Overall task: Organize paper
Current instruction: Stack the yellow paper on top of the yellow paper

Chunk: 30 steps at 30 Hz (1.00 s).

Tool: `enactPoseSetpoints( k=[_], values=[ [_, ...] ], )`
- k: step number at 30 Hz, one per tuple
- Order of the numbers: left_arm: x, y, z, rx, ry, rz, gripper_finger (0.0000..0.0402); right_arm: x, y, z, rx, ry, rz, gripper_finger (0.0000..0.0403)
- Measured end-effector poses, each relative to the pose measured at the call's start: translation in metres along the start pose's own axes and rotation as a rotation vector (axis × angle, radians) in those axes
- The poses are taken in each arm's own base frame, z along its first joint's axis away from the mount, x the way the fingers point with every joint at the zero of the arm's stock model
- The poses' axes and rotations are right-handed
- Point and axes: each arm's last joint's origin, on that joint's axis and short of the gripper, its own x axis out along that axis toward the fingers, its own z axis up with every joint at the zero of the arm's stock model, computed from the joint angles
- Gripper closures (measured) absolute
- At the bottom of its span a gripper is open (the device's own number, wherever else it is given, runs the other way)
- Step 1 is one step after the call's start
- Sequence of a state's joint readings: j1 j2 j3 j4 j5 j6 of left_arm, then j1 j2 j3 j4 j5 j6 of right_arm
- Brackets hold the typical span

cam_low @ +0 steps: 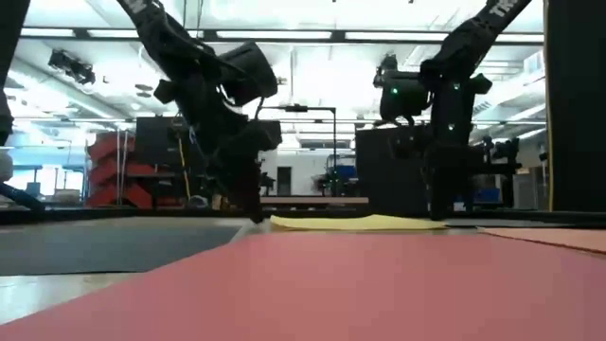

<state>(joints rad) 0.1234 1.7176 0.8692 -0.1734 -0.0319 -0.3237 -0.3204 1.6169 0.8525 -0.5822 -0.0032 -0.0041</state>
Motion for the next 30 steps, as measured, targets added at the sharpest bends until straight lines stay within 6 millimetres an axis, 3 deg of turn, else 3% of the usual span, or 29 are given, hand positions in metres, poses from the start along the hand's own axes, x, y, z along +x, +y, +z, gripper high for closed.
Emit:
enactPoseSetpoints(
  k=[30],
  values=[
    [0.0018, -0.0023, 0.0044, -0.006, -0.040, -0.044, 0.0402, 0.0021, 0.0007, -0.0001, 0.068, -0.018, 0.073, 0.0403]
  ],
)
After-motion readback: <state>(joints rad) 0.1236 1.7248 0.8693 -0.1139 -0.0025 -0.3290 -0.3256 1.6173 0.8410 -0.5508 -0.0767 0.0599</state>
